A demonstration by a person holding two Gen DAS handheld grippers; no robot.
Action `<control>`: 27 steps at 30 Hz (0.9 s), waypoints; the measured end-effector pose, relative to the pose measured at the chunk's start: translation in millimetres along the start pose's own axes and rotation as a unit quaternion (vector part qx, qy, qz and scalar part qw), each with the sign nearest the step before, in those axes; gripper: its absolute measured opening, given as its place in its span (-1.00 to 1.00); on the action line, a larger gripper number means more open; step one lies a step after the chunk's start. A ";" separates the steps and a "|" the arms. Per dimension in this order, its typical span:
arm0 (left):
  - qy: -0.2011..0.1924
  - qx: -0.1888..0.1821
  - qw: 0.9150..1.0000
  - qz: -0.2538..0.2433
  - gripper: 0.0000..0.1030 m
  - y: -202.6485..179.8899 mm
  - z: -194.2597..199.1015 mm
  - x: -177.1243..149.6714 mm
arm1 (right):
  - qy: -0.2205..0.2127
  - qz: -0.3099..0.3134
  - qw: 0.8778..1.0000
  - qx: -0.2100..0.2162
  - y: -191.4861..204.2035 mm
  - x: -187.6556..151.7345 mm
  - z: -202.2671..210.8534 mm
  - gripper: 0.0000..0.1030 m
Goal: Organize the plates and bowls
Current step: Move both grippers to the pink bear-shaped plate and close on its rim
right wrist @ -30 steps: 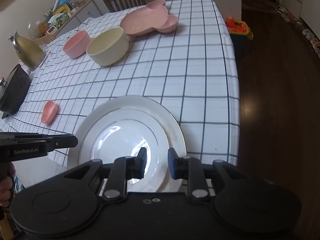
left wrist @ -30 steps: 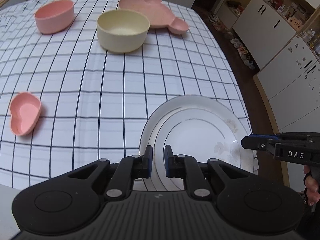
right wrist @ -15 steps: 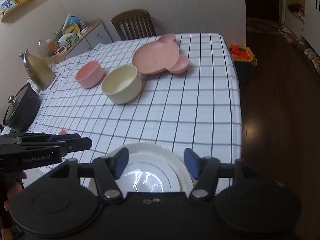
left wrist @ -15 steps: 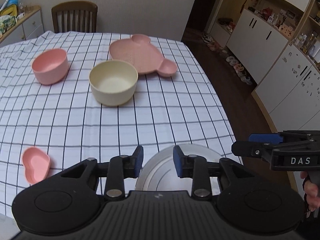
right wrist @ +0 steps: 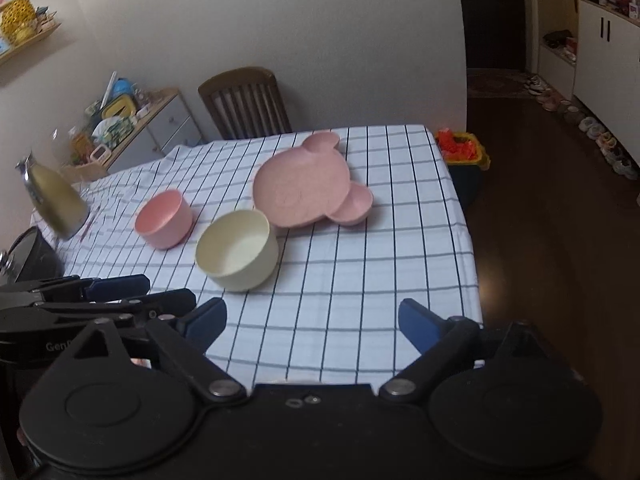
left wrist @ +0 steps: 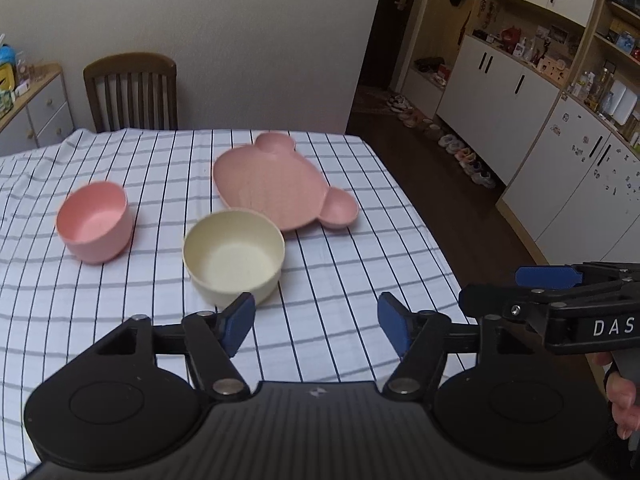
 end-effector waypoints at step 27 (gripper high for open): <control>0.016 -0.034 0.999 -0.002 0.56 86.4 -164.6 159.9 | -0.008 -0.166 0.978 -0.127 -26.4 64.3 -126.2 0.92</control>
Point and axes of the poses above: each gripper's, at about its wrist camera, not at the fingertips, and z roughly against the way its jaws point, y to its left, x to its top, the point moved 7 cm from there along -z, roughly the way its jaws point, and after that the axes turned 11 degrees about x, right-handed, at the moved point
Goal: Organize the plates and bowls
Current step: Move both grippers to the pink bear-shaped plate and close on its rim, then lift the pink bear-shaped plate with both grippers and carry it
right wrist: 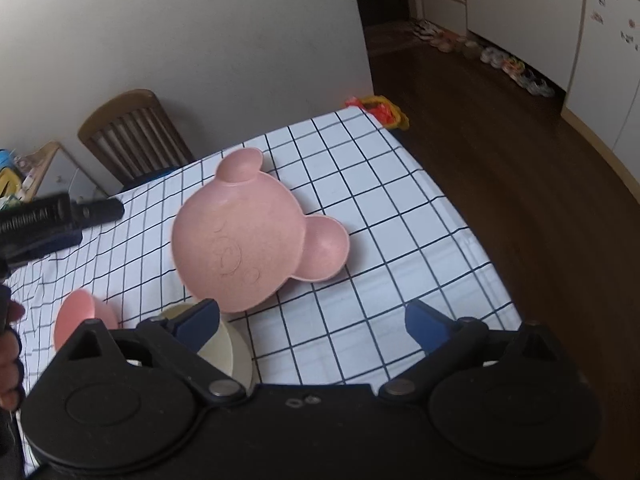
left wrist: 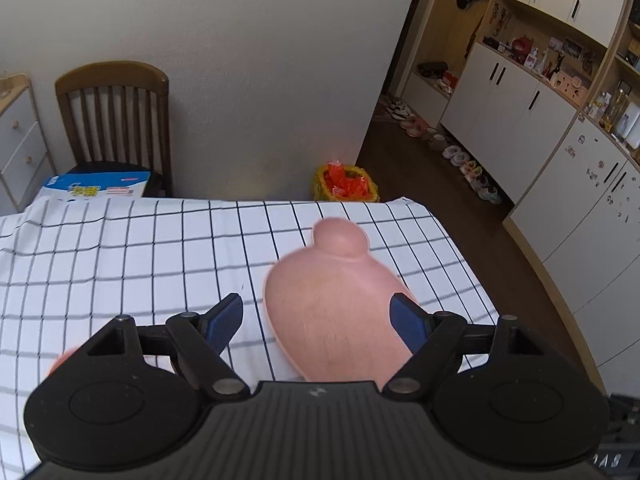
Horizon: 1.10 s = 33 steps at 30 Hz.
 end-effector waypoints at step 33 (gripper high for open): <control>0.093 -0.021 0.995 -0.018 -0.38 0.1 -169.4 16.7 | 0.069 -0.128 0.989 0.013 -4.4 4.2 -111.9 -0.49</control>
Point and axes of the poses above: each gripper's, at about its wrist camera, not at the fingertips, and z roughly against the way its jaws point, y to its left, x to its top, the point moved 7 cm from there along -z, roughly the way its jaws point, and after that the axes turned 11 degrees about x, right-handed, at the moved point
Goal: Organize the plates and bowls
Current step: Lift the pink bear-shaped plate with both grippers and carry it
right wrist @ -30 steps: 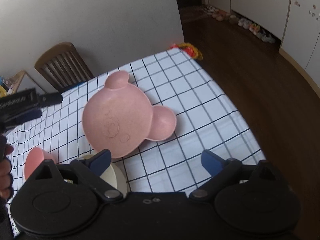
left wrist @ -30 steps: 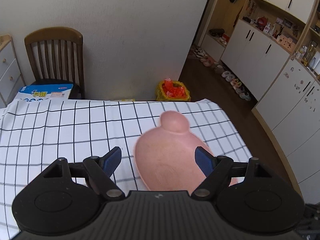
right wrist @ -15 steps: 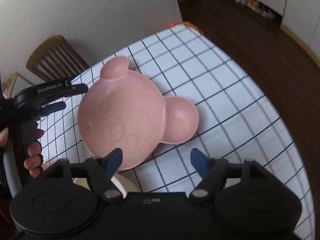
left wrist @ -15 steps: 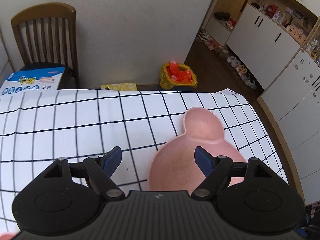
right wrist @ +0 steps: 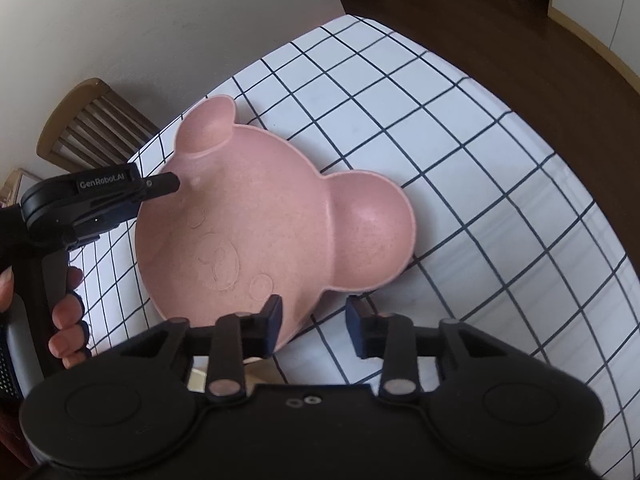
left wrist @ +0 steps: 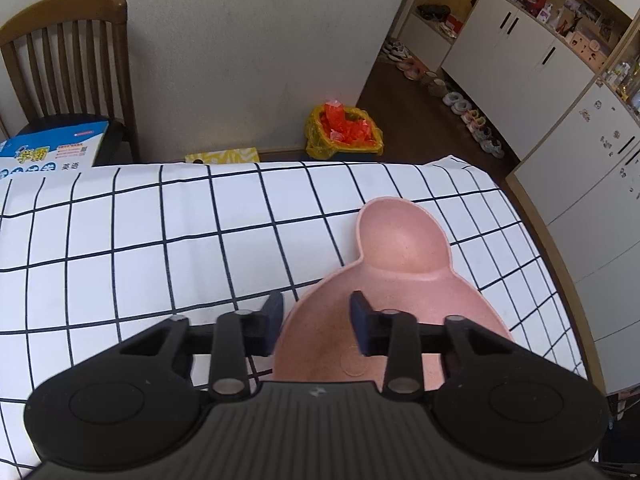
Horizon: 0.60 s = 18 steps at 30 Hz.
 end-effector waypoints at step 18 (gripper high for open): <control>0.011 -0.031 0.999 0.004 -0.65 -16.9 24.4 -21.6 | 0.006 0.069 0.998 -0.008 -23.1 11.3 20.7 -0.82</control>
Point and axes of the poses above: each gripper's, at about its wrist camera, not at the fingertips, and z roughly against the way its jaws point, y to its left, x to its top, the point moved 7 cm from there along -z, roughly the way its jaws point, and after that the axes turned 11 degrees about x, right-handed, at the moved point
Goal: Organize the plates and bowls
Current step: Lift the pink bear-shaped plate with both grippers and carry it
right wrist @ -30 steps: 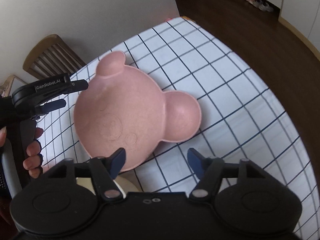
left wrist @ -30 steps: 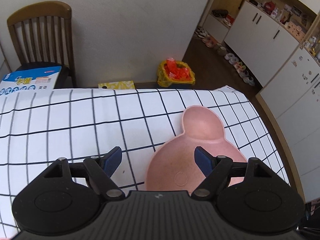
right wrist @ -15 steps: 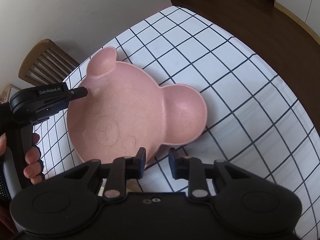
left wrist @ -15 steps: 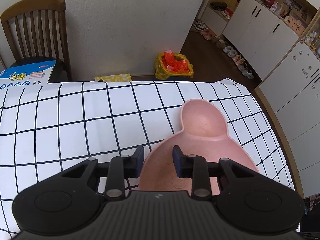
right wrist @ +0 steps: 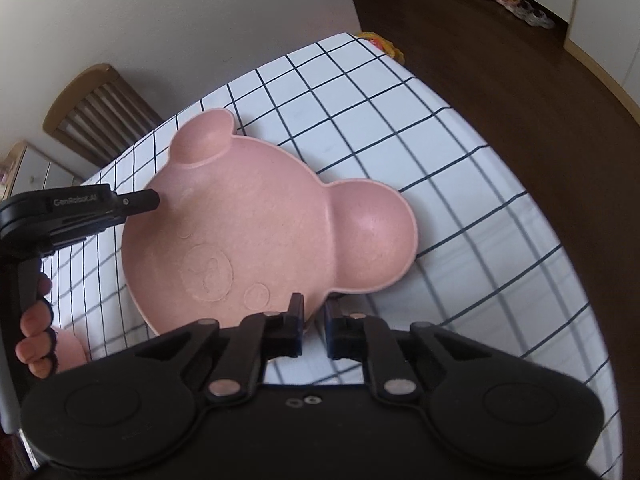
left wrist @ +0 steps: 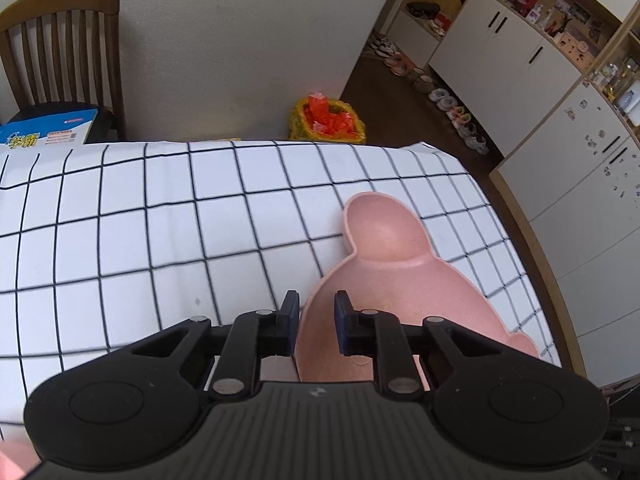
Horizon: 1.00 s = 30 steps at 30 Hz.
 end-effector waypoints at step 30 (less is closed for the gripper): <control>0.005 0.014 1.000 0.020 -0.65 -116.8 160.4 -167.5 | 0.042 0.180 0.982 0.044 -80.9 -67.4 158.2 -0.81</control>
Point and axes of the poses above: each gripper's, at about its wrist camera, not at the fingertips, and z roughly against the way its jaws point, y to its left, x to its top, the point moved 7 cm from there along -z, roughly the way its jaws point, and after that the axes turned 11 degrees about x, right-handed, at the moved point
